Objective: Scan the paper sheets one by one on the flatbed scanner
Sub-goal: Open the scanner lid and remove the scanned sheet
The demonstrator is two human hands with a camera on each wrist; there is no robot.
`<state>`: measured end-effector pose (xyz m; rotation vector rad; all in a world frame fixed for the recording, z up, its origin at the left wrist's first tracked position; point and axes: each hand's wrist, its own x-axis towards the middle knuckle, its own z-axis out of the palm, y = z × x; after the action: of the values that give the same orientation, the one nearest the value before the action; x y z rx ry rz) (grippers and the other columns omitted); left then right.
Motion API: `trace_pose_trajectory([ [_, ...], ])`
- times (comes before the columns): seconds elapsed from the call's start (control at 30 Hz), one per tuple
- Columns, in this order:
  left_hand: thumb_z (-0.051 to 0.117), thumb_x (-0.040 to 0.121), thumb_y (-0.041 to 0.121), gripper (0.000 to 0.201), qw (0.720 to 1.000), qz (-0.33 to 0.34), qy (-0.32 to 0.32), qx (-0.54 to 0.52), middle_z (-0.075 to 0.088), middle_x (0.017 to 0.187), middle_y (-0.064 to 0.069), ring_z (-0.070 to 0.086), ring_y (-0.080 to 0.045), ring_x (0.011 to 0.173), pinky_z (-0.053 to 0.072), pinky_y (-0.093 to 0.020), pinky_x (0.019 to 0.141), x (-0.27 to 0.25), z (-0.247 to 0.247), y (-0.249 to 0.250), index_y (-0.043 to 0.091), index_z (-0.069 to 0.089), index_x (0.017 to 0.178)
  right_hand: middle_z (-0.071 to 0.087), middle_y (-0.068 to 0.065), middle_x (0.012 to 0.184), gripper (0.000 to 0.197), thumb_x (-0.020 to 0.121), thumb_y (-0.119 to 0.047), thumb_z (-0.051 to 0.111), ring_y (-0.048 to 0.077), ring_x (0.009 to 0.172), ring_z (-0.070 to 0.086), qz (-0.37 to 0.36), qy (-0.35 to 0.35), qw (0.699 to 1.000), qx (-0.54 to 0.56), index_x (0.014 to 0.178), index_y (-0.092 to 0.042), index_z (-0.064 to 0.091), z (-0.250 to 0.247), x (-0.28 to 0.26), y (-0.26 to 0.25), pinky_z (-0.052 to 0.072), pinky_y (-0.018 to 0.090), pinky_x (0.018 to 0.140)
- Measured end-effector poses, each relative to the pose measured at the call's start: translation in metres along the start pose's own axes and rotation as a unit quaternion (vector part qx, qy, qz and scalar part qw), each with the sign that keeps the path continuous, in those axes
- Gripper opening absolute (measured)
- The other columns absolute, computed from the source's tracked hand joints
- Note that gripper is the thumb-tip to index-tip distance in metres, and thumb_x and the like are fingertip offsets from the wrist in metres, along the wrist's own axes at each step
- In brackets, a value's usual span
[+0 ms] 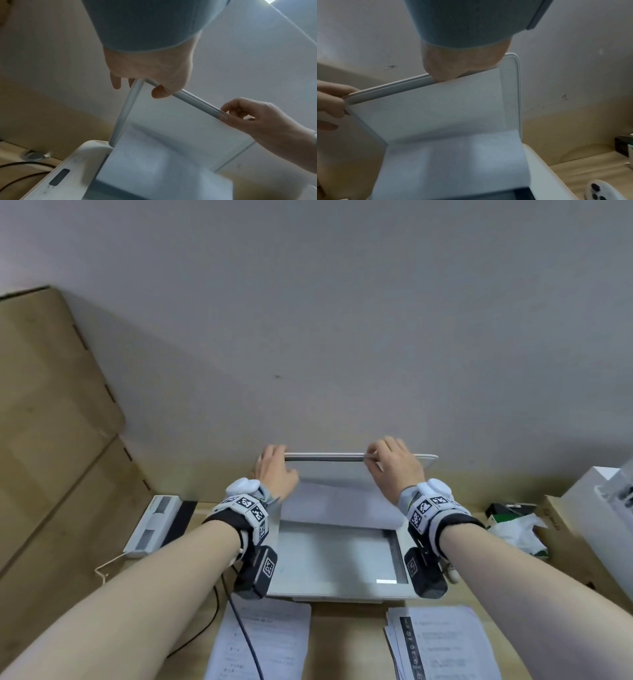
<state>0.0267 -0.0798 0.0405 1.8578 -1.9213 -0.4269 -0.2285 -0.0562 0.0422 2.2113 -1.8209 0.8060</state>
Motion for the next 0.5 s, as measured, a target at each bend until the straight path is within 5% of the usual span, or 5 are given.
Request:
trace_pose_trajectory([
  [0.27,0.055,0.088,0.012,0.086,0.983,-0.076,0.012,-0.165,0.012,0.163,-0.006,0.018,-0.025,0.149,0.021,-0.037,0.116,0.036,0.002,0.013,0.014,0.004,0.157,0.052,0.012,0.124,0.062,0.086,-0.018,0.062,0.033,0.110,0.046,0.007,-0.042,0.999,-0.015,0.143,-0.005,0.042,0.028,0.031,0.015,0.044,0.042,0.098],
  [0.33,0.056,0.085,0.014,0.084,0.981,-0.081,0.006,-0.177,0.019,0.162,-0.006,0.024,-0.026,0.146,0.026,-0.035,0.114,0.049,0.006,0.014,0.016,0.011,0.157,0.053,0.015,0.128,0.067,0.085,-0.017,0.063,0.034,0.115,0.047,0.001,-0.057,0.998,-0.008,0.145,-0.001,0.040,0.036,0.036,0.021,0.041,0.042,0.101],
  [0.43,0.055,0.081,0.017,0.061,0.989,-0.052,-0.030,-0.134,0.038,0.148,-0.005,0.046,-0.028,0.129,0.037,-0.030,0.096,0.057,0.017,0.017,0.011,0.042,0.140,0.047,0.014,0.141,0.063,0.088,-0.019,0.057,0.034,0.135,0.038,0.011,-0.111,0.994,-0.006,0.146,-0.002,0.038,0.048,0.039,0.028,0.034,0.042,0.112],
  [0.5,0.055,0.084,0.011,0.053,0.992,-0.034,-0.041,-0.116,0.034,0.150,-0.004,0.045,-0.025,0.129,0.035,-0.028,0.094,0.057,0.025,0.020,0.006,0.044,0.136,0.042,0.012,0.149,0.062,0.091,-0.020,0.055,0.032,0.144,0.029,0.017,-0.133,0.991,0.000,0.148,-0.004,0.035,0.052,0.036,0.032,0.026,0.040,0.118],
])
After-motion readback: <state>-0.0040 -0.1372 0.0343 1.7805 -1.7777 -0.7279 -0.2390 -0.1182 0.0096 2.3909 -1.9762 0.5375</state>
